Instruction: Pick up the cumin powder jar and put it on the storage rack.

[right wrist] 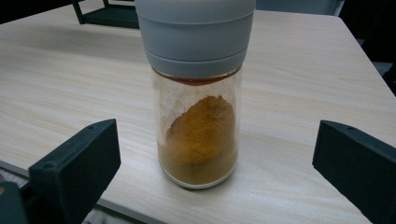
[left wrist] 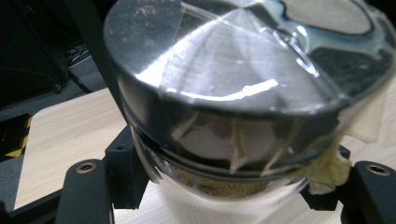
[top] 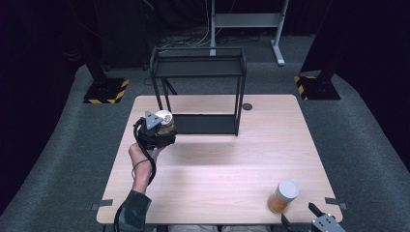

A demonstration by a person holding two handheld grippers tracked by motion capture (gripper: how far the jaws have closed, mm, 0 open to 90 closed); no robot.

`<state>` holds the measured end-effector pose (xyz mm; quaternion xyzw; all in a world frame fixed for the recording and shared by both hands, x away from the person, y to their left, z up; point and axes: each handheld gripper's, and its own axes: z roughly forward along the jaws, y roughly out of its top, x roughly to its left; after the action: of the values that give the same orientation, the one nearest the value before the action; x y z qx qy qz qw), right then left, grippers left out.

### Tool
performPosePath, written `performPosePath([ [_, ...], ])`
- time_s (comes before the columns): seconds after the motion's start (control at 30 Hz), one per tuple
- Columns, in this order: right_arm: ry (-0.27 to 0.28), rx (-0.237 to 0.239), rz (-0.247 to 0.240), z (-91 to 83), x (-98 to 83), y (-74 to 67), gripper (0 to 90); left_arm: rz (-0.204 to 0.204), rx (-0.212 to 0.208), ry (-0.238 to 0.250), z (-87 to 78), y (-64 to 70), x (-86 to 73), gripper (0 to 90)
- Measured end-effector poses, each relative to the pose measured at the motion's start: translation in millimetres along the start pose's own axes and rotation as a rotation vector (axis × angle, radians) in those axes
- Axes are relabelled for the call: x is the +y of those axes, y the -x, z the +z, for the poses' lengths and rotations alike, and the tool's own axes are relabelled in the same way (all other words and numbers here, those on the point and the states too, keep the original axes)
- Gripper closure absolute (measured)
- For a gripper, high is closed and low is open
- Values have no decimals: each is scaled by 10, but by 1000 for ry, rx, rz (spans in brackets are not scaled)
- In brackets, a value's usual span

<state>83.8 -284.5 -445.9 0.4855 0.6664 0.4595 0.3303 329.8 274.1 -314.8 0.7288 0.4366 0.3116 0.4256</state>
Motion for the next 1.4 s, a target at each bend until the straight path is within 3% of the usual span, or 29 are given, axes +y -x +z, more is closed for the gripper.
performPosePath([
  [0.5,-3,2,-2,3,7,-2,0,-4,-22,-4,55,-59,178,304],
  [1.4,-13,2,1,16,4,9,0,8,-20,-22,219,-131,536,304],
])
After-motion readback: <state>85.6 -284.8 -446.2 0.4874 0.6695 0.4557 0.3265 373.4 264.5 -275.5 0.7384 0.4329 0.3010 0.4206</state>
